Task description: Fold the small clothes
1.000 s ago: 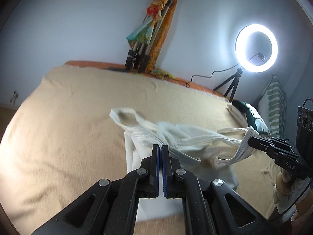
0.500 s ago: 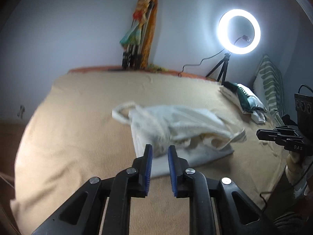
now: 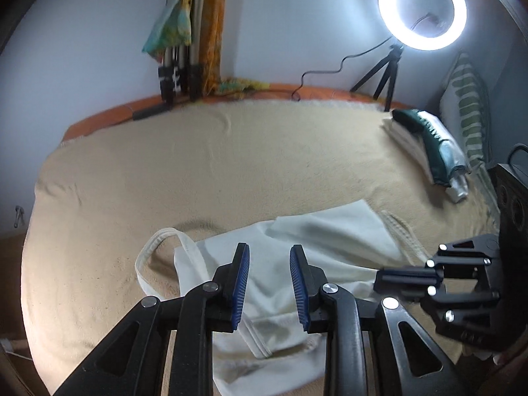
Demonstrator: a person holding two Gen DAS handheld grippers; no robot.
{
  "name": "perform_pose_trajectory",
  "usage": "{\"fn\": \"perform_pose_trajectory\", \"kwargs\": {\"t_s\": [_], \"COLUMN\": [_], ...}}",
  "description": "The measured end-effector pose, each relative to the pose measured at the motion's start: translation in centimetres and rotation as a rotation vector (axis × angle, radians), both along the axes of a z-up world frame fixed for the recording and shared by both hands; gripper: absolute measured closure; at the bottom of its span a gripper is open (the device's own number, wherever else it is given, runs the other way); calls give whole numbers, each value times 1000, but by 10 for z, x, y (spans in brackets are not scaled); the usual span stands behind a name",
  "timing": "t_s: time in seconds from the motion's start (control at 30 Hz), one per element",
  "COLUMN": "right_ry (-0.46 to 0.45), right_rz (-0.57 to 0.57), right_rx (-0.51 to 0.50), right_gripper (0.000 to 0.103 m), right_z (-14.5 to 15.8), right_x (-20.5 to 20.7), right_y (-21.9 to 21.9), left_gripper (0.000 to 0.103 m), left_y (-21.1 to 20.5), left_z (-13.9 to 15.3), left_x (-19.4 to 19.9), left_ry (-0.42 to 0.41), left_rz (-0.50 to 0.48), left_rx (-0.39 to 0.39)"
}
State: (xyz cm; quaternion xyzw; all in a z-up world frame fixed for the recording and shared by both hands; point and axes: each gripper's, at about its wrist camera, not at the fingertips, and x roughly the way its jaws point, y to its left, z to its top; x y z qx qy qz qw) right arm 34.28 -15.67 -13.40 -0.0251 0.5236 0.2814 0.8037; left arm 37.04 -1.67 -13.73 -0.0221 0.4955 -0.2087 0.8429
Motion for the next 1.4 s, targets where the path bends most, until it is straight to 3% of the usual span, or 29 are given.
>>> {"fn": "perform_pose_trajectory", "kwargs": {"t_s": [0.1,0.27,0.43,0.53,0.77,0.83,0.97,1.07,1.23,1.3,1.4], "right_ry": [25,25,8,-17,47,44,-12,-18,67,108,134], "right_rz": [43,129,67,-11,128,128,40,-10,-35,-9,142], "right_rx": [-4,-28,20,-23,-158,-147,-21,19,-81,-96,-143], "right_gripper": [98,98,98,98,98,98,95,92,92,92,92], "right_z": [-11,-12,0,2,-9,-2,23,23,-6,-11,-6], "right_x": [-1,-20,-29,-30,-73,-79,-67,-46,-12,-16,-46], "right_y": [10,14,-20,-40,-43,-47,-59,-58,-44,-46,-42], "left_gripper": [80,80,80,80,80,79,78,78,78,78,77], "left_y": [0,11,45,56,62,62,51,38,26,28,43], "left_z": [-21,-35,-39,-38,-24,-16,-4,-7,-27,-35,-34], "left_x": [2,-46,-90,-103,-124,-122,-104,-93,-85,-90,-98], "left_ry": [102,105,91,76,11,-10,-43,-47,-12,12,10], "left_rz": [-43,-162,-138,-100,-90,-79,-66,-77,-72,-77,-62], "left_rx": [12,131,93,45,4,-21,-52,-50,-21,-28,-60]}}
